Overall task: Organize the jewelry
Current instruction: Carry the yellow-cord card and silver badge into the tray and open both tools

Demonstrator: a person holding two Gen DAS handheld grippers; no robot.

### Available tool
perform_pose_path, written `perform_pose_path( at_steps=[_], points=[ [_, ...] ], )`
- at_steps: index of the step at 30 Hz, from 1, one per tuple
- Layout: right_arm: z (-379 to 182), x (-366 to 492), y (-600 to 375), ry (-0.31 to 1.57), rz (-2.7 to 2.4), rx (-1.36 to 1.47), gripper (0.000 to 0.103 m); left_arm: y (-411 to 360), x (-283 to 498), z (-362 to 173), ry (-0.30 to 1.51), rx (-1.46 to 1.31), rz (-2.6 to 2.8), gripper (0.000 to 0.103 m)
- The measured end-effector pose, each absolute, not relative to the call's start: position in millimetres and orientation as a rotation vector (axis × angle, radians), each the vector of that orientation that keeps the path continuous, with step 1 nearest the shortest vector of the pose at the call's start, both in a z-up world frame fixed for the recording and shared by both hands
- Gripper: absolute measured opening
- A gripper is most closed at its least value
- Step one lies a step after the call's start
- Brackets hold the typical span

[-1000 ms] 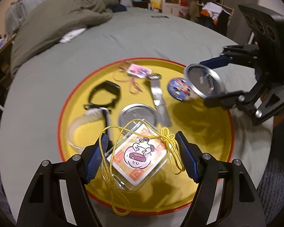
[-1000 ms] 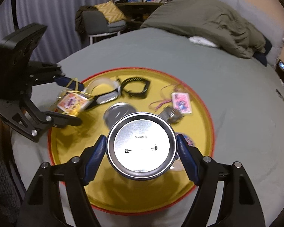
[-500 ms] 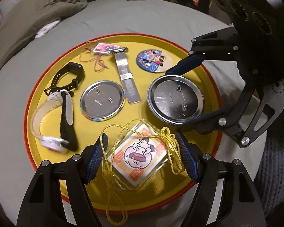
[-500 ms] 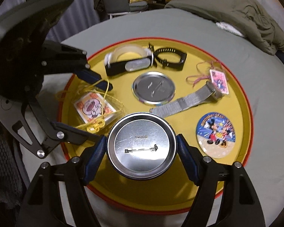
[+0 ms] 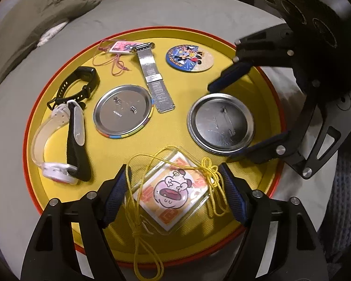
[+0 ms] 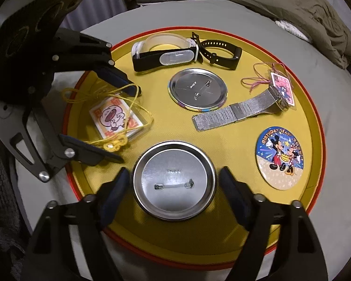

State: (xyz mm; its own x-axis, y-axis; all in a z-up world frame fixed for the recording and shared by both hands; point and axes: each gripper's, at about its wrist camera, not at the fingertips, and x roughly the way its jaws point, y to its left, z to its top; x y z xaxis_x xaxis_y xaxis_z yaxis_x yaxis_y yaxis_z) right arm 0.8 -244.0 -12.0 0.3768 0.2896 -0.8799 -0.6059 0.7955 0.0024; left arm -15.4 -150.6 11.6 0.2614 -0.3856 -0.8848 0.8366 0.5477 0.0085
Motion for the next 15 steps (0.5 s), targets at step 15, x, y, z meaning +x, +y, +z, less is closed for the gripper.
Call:
perform_pose_path(
  at_steps=[15],
  points=[
    [13.7, 5.4, -264.4, 0.952, 0.558, -0.318, 0.081, -151.9, -19.3, 38.5, 0.918, 0.536, -0.913, 0.090]
  ],
)
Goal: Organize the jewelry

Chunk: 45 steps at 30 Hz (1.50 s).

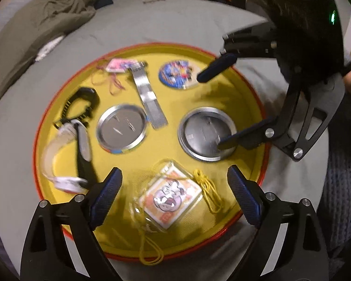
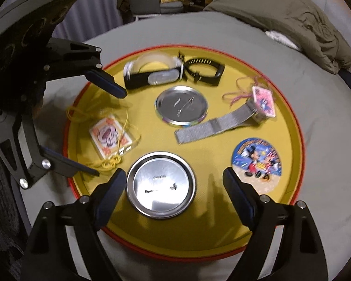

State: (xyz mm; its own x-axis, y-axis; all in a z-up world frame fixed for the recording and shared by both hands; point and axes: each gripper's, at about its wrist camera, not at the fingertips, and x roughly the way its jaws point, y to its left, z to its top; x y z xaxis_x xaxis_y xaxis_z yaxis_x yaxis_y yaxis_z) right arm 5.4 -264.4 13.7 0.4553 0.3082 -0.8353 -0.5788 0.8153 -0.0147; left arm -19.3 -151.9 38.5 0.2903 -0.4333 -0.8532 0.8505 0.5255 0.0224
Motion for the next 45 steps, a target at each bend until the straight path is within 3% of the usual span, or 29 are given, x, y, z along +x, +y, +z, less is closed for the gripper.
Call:
perform_pose_path(
  at_steps=[16, 45],
  points=[
    [44.3, 27.1, -261.9, 0.880, 0.464, -0.201, 0.084, -99.4, 38.3, 71.6, 0.895, 0.153, -0.570, 0.096],
    [31.1, 129.3, -242.5, 0.889, 0.391, -0.092, 0.084, -94.7, 90.1, 29.2, 0.953, 0.184, -0.413, 0.097]
  ],
)
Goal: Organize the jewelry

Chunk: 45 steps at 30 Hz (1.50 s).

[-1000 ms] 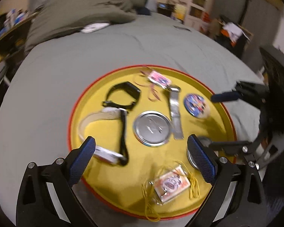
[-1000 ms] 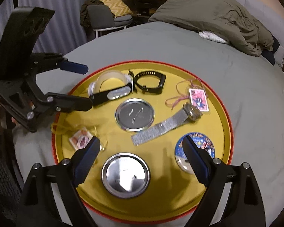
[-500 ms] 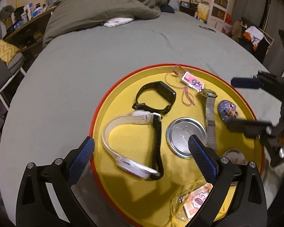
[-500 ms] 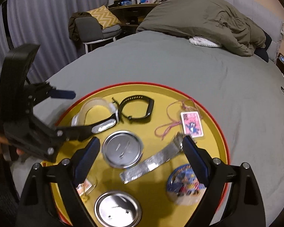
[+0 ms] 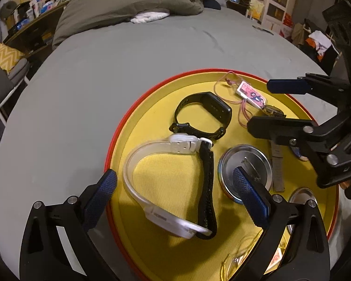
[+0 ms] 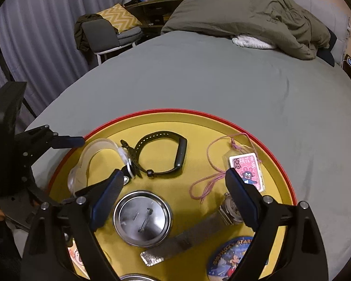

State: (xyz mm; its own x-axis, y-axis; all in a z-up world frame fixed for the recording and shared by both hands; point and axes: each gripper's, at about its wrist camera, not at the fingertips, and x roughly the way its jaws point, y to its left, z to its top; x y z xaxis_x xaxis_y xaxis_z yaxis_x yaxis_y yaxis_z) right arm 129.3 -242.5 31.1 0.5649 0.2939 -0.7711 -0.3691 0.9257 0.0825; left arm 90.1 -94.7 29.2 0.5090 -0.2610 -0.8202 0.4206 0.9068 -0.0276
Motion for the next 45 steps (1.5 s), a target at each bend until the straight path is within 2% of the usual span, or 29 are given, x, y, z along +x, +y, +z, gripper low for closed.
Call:
perform_pose_path(
  at_steps=[20, 34, 45],
  points=[
    [36.3, 120.5, -241.4, 0.914, 0.395, -0.135, 0.084, -98.3, 82.0, 42.0, 0.954, 0.191, -0.457, 0.097],
    [47.7, 42.1, -267.8, 1.030, 0.381, -0.216, 0.084, -119.7, 33.9, 63.4, 0.975, 0.296, -0.582, 0.097],
    [53.0, 14.6, -282.3, 1.021, 0.362, -0.259, 0.084, -129.7, 22.1, 63.0, 0.988, 0.346, -0.590, 0.097]
  ],
)
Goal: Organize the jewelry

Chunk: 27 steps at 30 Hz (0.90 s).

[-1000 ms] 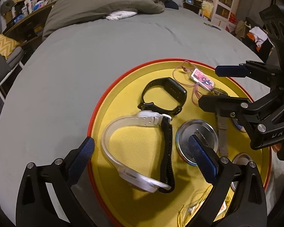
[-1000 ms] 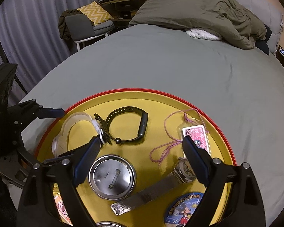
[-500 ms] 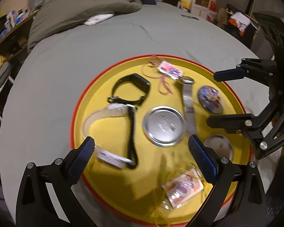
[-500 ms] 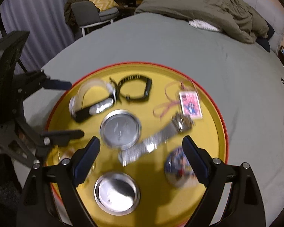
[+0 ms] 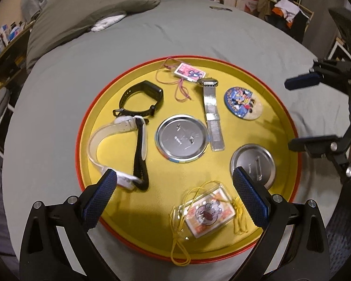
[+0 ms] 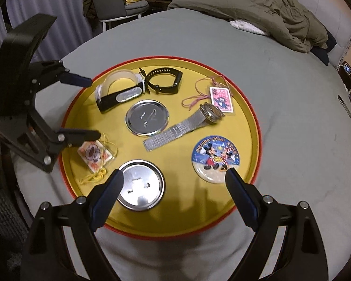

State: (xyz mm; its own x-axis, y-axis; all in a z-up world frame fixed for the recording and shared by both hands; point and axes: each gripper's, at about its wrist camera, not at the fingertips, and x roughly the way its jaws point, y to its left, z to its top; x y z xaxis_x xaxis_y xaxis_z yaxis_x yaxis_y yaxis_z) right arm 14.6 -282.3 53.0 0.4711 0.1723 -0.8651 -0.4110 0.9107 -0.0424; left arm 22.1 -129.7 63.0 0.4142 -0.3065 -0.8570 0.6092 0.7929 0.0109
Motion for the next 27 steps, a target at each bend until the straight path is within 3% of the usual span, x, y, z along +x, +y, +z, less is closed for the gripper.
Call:
perform_pose_path(
  at_steps=[27],
  points=[
    [50.7, 12.4, -294.1, 1.014, 0.338, -0.246, 0.084, -135.6, 24.9, 61.8, 0.986, 0.340, -0.586, 0.097]
  ],
)
